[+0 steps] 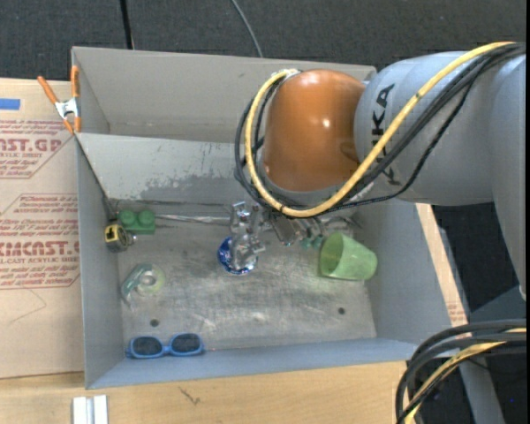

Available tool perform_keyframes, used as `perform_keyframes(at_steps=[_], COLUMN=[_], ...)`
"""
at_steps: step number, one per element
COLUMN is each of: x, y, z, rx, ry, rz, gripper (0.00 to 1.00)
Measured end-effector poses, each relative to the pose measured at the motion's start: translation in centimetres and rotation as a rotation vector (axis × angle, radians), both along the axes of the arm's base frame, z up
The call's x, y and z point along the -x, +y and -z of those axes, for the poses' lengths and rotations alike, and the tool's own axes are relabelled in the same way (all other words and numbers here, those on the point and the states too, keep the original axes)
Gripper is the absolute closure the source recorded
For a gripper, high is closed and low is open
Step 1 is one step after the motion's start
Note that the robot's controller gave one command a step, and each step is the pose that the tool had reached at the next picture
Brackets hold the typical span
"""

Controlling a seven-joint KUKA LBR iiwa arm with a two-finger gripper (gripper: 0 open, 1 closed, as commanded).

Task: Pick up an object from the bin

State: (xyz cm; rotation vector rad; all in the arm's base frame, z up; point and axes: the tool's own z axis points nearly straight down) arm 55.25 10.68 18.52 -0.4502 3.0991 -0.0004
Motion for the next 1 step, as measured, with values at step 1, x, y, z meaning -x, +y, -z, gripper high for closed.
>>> perform_keyframes(at_steps=[1], x=[0.09], y=[1.52], z=[-6.51], rx=[0.001], ry=[0.002], rz=[-0.249], gripper=[1.0])
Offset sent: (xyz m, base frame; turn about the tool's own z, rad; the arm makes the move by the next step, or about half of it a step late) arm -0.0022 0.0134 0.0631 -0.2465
